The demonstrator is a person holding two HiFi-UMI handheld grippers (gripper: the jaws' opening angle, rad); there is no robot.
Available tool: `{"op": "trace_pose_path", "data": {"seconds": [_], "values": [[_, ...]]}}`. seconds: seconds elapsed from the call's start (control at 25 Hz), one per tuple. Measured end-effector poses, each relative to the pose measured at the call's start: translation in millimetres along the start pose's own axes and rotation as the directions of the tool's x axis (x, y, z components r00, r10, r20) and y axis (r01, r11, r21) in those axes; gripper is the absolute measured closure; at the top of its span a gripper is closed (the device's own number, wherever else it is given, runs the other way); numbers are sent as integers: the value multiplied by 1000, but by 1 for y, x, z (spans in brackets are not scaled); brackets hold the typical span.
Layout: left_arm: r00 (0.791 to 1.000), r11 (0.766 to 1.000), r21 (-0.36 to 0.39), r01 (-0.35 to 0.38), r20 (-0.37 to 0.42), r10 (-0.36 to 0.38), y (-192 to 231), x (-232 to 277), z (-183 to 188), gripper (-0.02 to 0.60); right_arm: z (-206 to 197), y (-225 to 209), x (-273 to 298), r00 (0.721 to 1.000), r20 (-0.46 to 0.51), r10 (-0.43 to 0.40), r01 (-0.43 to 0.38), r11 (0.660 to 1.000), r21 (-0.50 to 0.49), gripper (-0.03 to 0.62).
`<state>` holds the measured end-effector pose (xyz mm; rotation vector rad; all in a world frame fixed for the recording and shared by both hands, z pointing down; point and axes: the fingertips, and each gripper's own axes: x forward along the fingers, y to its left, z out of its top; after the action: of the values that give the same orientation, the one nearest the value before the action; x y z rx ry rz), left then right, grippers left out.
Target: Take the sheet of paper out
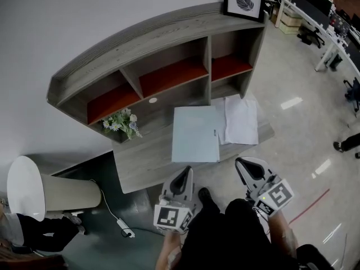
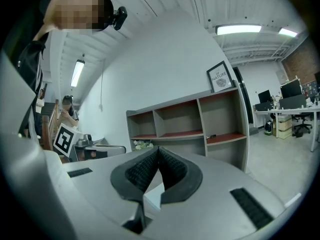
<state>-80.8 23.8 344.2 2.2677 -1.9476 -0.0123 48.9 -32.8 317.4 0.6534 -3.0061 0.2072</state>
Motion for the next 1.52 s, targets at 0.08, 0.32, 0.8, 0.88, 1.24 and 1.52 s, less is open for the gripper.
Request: {"op": "trace_pose_path", "data": {"seconds": [0.08, 0.32, 0.8, 0.88, 1.24, 1.52], "values": [[1000, 1000, 13, 28, -3, -28, 7, 5, -2, 569, 0, -1, 7, 1000, 2, -16, 16, 1000, 2, 580], [998, 998, -9, 62, -18, -62, 24, 19, -3, 569, 1, -5, 21, 998, -8, -57, 57, 998, 5, 580], [990, 994, 15, 110, -96, -108, 35, 56, -39, 569, -14, -22, 32, 993, -46, -113, 115, 993, 31, 580], [988, 993, 26, 113, -113, -110, 36, 63, -46, 569, -19, -26, 33, 991, -57, -120, 122, 992, 34, 580], [971, 987, 52, 149, -197, -137, 25, 80, -88, 568, -43, -34, 29, 985, -113, -130, 137, 989, 56, 580], [956, 980, 58, 189, -239, -170, 10, 97, -123, 530, -66, -41, 29, 980, -145, -133, 146, 986, 80, 580]]}}
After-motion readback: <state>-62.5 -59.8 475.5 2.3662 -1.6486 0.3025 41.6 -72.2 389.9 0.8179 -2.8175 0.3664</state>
